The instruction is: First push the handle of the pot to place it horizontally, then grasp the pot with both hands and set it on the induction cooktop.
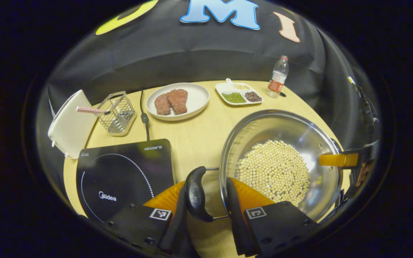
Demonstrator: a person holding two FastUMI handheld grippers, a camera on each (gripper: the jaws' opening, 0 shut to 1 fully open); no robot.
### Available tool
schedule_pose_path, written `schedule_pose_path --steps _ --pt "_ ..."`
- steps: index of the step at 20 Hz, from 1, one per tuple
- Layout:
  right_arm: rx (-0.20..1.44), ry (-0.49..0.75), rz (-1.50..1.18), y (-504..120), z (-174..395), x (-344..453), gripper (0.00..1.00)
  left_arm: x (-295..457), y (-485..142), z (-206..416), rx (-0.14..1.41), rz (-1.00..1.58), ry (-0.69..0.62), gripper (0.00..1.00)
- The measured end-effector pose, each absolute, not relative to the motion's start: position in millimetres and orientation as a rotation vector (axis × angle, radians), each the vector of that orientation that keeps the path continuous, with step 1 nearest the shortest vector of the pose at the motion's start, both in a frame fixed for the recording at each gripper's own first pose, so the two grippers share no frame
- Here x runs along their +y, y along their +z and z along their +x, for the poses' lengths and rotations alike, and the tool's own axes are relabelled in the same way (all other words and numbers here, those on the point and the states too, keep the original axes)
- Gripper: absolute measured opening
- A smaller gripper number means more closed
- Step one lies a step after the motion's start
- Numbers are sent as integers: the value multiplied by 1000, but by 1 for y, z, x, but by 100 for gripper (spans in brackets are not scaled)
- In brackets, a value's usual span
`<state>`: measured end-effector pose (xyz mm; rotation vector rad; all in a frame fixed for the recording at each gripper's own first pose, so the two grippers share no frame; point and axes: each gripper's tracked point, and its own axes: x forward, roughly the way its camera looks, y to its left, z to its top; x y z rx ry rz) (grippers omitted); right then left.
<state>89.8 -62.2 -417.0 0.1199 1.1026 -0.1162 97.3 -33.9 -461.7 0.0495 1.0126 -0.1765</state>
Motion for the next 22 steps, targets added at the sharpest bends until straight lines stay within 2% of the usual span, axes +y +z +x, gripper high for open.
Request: schedule_pose_path --steps 2,3,6,8,9,11,13,14,17,18,21,22 --pt "1092 -113 115 -409 88 -59 53 -31 -452 96 1008 41 -178 61" --pt "1088 -111 112 -403 87 -56 53 -28 -447 96 1004 39 -178 58" --pt "1081 -106 109 -393 83 -46 53 -18 -433 93 995 34 -176 61" --pt "1079 -103 112 -384 78 -36 53 -8 -424 90 990 34 -175 61" --pt "1078 -99 112 -381 76 -31 53 -3 -419 88 989 34 -173 58" --pt "1075 -94 113 -375 73 -17 53 11 -411 86 984 36 -169 61" --pt "1075 -89 114 -372 72 -3 53 27 -405 84 981 34 -164 58" --pt "1074 -85 110 -369 70 6 53 35 -402 81 984 31 -160 61" --pt "1075 -78 101 -363 66 28 53 60 -395 78 988 22 -151 61" --pt "1078 -74 98 -362 65 37 53 69 -393 76 989 18 -147 58" --pt "1085 -64 97 -359 61 58 53 92 -388 75 989 18 -137 61" --pt "1088 -60 96 -360 59 64 53 101 -387 73 990 17 -134 58"
